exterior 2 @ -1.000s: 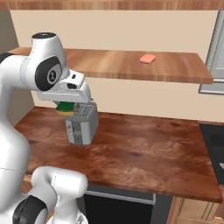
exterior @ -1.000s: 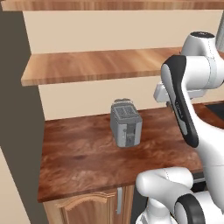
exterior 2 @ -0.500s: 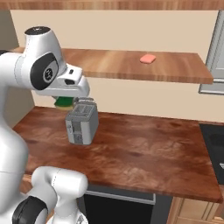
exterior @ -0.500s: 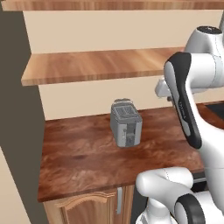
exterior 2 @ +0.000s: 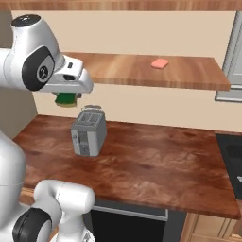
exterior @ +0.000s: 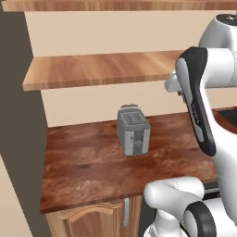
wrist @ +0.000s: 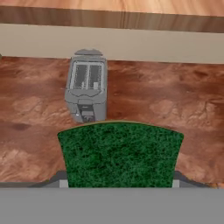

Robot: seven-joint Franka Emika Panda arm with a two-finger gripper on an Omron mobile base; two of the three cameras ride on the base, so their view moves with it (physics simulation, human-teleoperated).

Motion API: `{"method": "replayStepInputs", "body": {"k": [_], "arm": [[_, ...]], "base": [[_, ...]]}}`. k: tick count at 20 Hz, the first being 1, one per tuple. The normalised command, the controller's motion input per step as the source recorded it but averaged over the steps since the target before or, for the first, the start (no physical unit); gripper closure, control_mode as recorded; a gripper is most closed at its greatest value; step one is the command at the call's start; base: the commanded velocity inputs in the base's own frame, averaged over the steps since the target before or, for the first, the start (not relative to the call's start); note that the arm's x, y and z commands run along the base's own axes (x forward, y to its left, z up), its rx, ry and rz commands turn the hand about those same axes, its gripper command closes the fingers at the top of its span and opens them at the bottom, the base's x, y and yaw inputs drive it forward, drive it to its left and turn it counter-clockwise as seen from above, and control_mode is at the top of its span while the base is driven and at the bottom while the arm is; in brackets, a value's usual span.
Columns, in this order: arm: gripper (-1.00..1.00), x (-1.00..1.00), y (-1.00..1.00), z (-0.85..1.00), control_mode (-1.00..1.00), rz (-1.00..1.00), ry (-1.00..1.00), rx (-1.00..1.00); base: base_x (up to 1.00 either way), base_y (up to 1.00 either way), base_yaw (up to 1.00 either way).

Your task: Pick up the bar soap and sponge from the sink, and place them back in the shelves.

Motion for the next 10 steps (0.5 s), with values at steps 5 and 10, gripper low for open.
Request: {"method": "replayStepInputs", "body": {"k": [5, 10], "arm": [[1.00, 0.00, 0.00, 0.25, -1.00, 0.00, -0.18, 0.00], [1.00, 0.00, 0.00, 0.17, -1.00, 0.00, -0.20, 0.00]], "base": [[0.00, 0.00, 0.00], [0.00, 0.00, 0.00]]}}
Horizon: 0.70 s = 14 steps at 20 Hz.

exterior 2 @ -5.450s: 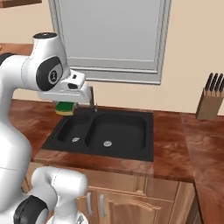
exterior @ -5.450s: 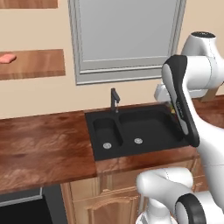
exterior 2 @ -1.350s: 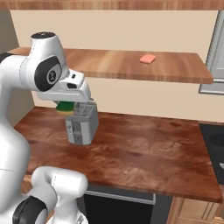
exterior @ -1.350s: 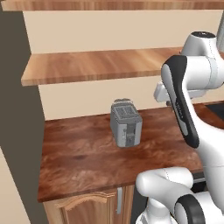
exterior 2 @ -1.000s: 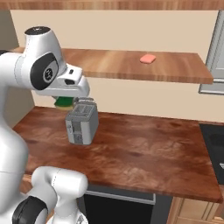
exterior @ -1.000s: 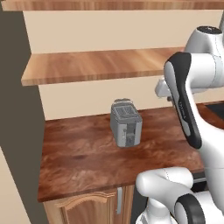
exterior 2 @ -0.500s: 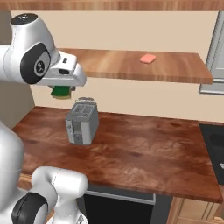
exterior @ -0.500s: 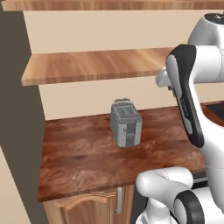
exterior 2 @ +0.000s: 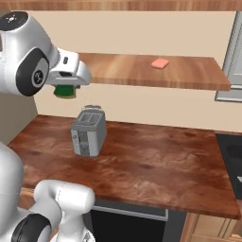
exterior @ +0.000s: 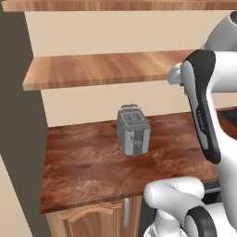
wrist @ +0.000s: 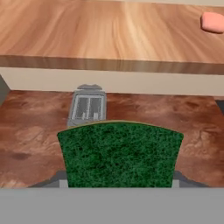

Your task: Pick up the bar soap and sponge from the sink, and place them back in the shelves.

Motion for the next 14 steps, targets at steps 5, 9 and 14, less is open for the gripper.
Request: {"method": "replayStepInputs", "body": {"k": [5, 9, 14], "arm": [[1.00, 0.00, 0.00, 0.07, -1.00, 0.00, -0.17, 0.00], [1.00, 0.04, 0.03, 0.04, -1.00, 0.00, -0.11, 0.00], [1.00, 0.10, 0.01, 0.12, -1.00, 0.00, -0.02, 0.00]], "base": [[0.00, 0.00, 0.00], [0.00, 0.00, 0.00], [0.00, 0.00, 0.00]]}}
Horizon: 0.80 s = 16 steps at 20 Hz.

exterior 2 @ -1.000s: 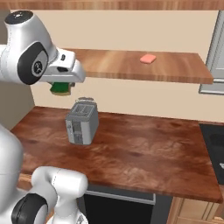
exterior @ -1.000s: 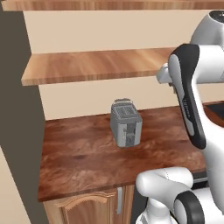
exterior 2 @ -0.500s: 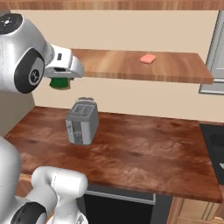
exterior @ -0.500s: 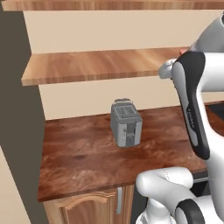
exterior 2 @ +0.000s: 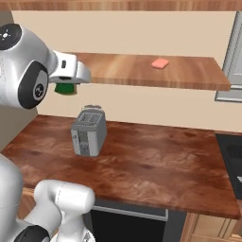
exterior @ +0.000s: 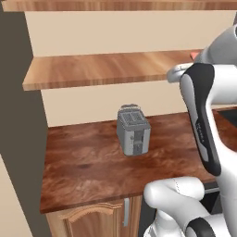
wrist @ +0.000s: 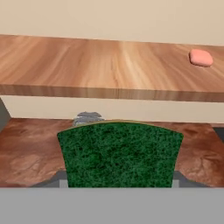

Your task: Pick up the bar soap and sponge from the sink, and place them back in the shelves.

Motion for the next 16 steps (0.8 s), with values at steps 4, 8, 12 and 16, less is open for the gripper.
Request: {"method": "replayStepInputs", "body": {"k": [4, 8, 12, 16], "arm": [[1.00, 0.14, 0.00, 0.21, -1.00, 0.00, 0.00, 0.00], [1.00, 0.16, 0.00, 0.26, -1.00, 0.00, 0.00, 0.00], [1.00, 0.26, 0.02, 0.06, -1.00, 0.00, 0.00, 0.00], [1.00, 0.24, 0.00, 0.00, -1.00, 0.00, -0.02, 0.00]], "base": [[0.00, 0.00, 0.00], [0.00, 0.00, 0.00], [0.00, 0.00, 0.00], [0.00, 0.00, 0.00]]}}
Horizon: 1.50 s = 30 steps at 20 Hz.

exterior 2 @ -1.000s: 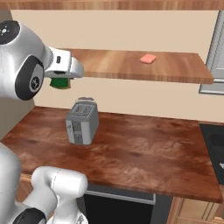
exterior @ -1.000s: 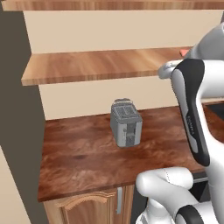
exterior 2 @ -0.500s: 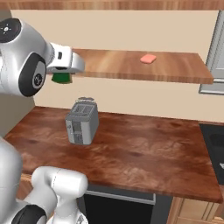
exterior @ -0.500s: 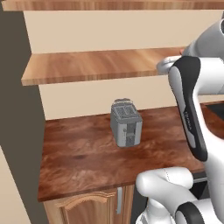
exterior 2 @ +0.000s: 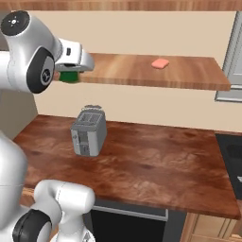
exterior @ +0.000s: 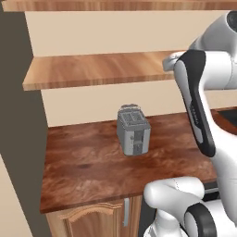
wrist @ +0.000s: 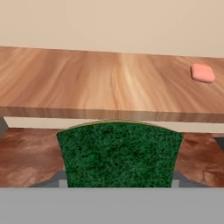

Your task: Pick up the bar soap and sponge from the sink, and place them back in the shelves.

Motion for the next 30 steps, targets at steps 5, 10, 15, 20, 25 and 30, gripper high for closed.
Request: {"method": "replayStepInputs", "body": {"k": [5, 10, 15, 20, 25, 30], "arm": [[1.00, 0.29, 0.00, 0.00, -1.00, 0.00, -0.06, 0.00], [1.00, 0.30, 0.00, 0.00, -1.00, 0.00, -0.08, 0.00], [1.00, 0.23, 0.00, -0.02, -1.00, 0.00, -0.08, 0.00], [1.00, 0.23, 0.00, 0.00, -1.00, 0.00, -0.08, 0.00], [1.00, 0.26, 0.00, 0.00, -1.00, 0.00, -0.02, 0.00], [1.00, 0.21, 0.00, 0.00, -1.00, 0.00, 0.00, 0.00]], "base": [[0.00, 0.00, 0.00], [0.00, 0.00, 0.00], [0.00, 0.00, 0.00], [0.00, 0.00, 0.00], [0.00, 0.00, 0.00], [0.00, 0.00, 0.00]]}}
